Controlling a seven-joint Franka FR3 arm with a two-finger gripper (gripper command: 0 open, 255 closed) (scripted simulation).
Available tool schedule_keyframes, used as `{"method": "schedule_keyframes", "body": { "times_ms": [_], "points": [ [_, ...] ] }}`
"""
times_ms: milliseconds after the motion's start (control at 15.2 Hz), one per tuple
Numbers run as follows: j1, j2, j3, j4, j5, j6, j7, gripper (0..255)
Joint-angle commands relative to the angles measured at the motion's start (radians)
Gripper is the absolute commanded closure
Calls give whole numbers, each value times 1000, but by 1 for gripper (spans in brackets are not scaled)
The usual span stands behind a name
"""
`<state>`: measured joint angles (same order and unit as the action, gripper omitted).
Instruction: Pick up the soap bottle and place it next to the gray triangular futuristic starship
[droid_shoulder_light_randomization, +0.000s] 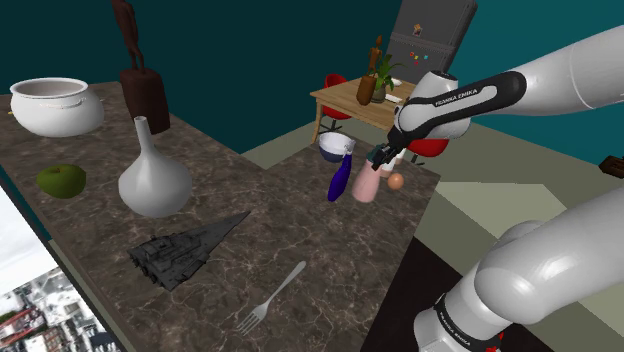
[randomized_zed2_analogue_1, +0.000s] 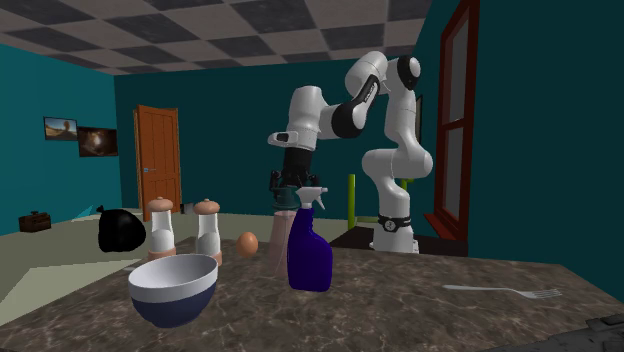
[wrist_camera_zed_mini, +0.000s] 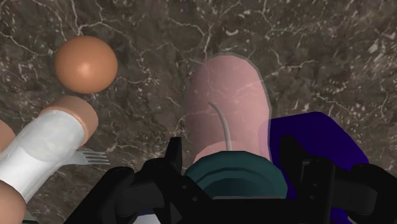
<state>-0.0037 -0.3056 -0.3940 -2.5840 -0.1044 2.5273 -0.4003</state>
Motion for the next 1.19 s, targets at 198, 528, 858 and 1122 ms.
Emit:
{"method": "schedule_keyframes", "body": {
  "times_ms": [198, 528, 858, 1122],
  "points": [
    [-3, -18, 6, 13, -6, -31, 6, 255],
    [-9, -60, 19, 50, -15, -109, 17, 255],
    [-12, -95, 31, 92, -20, -185, 25, 255],
    [-13, -117, 40, 129, -22, -245, 29, 255]
  ]
}}
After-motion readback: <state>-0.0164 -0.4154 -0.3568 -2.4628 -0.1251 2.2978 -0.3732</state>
